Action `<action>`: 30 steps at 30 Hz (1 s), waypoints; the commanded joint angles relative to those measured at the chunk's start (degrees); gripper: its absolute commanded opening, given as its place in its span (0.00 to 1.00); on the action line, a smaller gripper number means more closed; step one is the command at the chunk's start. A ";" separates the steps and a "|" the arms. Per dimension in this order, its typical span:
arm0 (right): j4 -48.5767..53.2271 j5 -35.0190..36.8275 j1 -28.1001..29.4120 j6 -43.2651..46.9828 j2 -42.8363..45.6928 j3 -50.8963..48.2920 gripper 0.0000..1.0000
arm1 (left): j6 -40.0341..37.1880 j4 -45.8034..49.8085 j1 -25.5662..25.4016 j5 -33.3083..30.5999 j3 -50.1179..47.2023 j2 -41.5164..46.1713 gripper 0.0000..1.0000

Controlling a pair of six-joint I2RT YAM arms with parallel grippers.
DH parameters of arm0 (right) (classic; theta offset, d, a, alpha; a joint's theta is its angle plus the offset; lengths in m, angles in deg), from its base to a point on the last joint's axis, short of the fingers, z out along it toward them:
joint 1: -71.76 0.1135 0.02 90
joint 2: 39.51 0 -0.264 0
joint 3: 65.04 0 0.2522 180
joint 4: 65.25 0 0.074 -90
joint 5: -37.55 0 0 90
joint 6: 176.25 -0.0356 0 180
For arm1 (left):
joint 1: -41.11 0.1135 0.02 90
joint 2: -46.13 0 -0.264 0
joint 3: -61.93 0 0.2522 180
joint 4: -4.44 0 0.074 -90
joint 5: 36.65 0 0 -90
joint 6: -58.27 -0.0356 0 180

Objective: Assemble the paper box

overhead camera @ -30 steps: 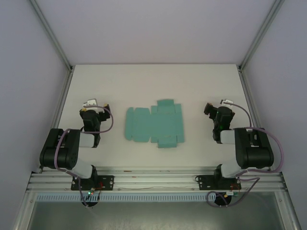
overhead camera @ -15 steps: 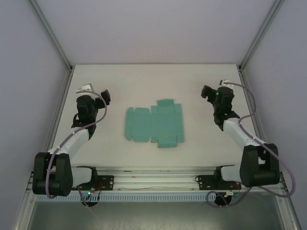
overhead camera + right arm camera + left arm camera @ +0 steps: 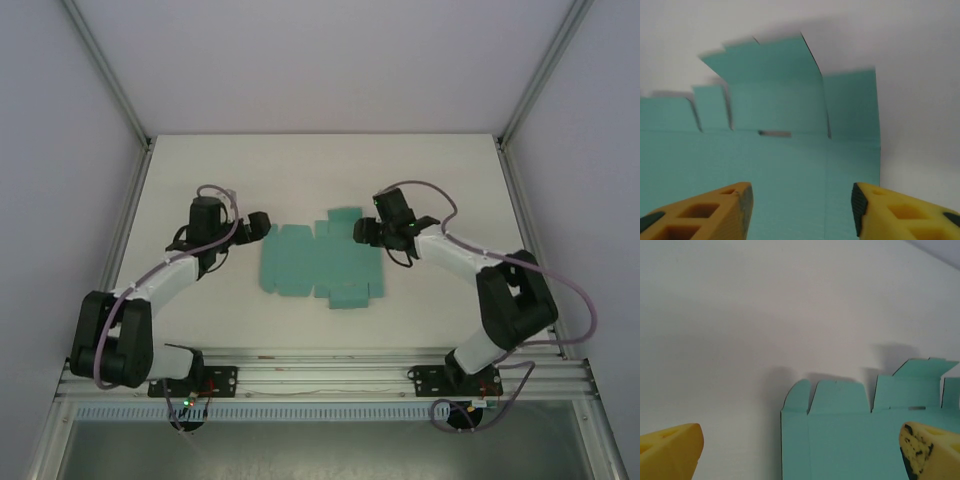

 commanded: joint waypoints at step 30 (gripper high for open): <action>-5.36 -3.36 -3.99 -3.36 -1.42 -6.20 0.53 | 11.71 -21.44 -2.20 24.11 -5.30 -6.57 0.00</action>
